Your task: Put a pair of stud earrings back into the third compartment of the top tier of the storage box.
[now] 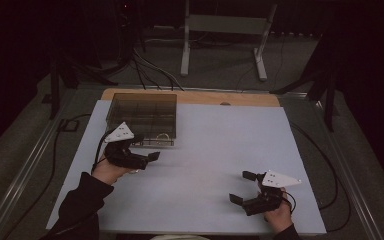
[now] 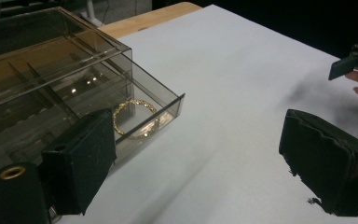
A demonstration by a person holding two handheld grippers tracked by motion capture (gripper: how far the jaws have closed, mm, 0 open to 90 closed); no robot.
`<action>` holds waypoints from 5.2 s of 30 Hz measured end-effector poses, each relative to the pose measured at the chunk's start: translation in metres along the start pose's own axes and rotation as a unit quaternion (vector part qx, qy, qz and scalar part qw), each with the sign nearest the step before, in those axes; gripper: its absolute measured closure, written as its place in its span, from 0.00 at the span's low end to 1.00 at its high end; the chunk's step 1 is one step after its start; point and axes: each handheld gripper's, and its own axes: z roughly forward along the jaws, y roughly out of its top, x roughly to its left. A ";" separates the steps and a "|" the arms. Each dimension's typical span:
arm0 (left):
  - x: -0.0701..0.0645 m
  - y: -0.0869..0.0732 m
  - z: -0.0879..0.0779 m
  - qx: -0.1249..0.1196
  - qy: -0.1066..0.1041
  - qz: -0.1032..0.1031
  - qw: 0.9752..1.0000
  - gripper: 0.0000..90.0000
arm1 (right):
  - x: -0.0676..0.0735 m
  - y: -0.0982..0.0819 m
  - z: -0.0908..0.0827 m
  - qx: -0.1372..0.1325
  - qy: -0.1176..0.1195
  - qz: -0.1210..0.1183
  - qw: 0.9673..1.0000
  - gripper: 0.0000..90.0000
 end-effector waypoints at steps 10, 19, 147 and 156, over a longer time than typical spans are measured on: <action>-0.002 -0.015 -0.009 0.005 0.000 0.002 1.000 0.14 | 0.000 0.000 0.000 0.002 -0.001 -0.004 1.000 0.00; 0.002 -0.036 -0.016 0.012 0.012 -0.013 1.000 0.15 | 0.000 0.000 0.000 0.003 -0.003 -0.003 1.000 0.00; 0.011 0.028 0.009 0.059 0.079 0.045 0.994 0.97 | 0.001 0.001 -0.001 0.003 -0.006 -0.005 1.000 0.00; 0.021 0.042 0.026 0.045 0.088 0.030 0.995 0.97 | 0.001 0.001 -0.001 0.005 -0.007 -0.006 1.000 0.00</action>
